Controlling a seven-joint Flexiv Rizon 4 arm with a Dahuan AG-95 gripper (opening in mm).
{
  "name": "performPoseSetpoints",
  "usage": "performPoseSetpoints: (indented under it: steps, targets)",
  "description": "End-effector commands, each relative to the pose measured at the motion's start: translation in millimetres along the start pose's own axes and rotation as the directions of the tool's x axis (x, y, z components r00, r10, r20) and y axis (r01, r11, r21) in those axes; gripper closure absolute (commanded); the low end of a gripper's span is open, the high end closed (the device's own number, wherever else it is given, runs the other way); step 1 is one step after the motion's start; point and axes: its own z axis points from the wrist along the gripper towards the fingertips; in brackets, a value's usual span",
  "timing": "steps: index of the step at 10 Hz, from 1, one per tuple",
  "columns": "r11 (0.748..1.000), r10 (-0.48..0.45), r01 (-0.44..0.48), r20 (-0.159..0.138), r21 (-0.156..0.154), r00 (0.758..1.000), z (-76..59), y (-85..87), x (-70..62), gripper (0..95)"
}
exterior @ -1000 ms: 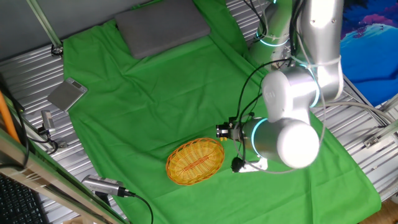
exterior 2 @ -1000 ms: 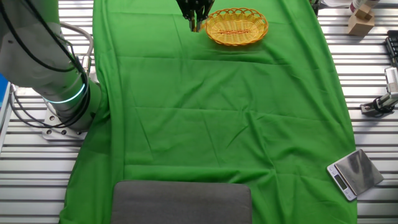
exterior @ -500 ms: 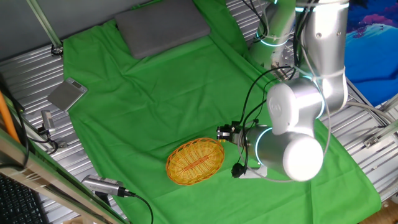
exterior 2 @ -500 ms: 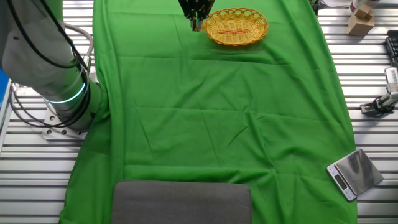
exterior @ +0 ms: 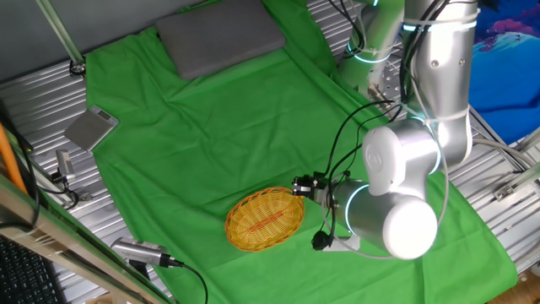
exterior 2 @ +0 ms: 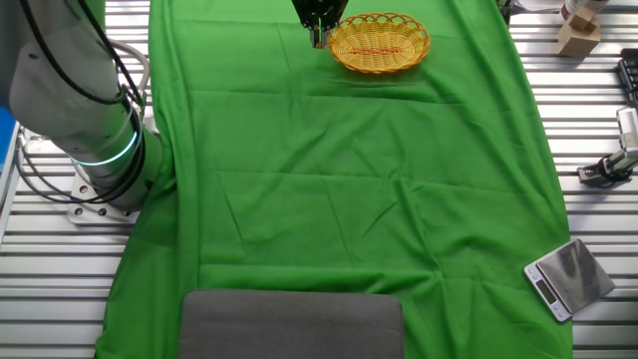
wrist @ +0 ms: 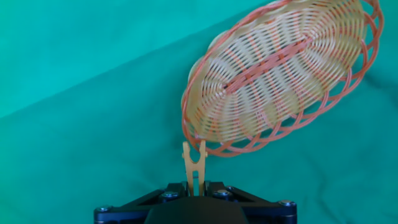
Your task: Use a clamp
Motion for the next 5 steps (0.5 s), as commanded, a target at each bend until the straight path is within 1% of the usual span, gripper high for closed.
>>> performPoseSetpoints:
  steps: [1, 3, 5]
  targets:
    - [1.000, 0.000, 0.000, -0.008, 0.003, 1.000, 0.1, -0.1, -1.1, 95.0]
    - [1.000, -0.002, 0.002, -0.018, 0.008, 1.000, -0.1, -0.2, -2.3, 95.0]
    - [1.000, -0.014, 0.014, -0.020, 0.009, 1.000, -0.9, -0.1, -1.8, 95.0]
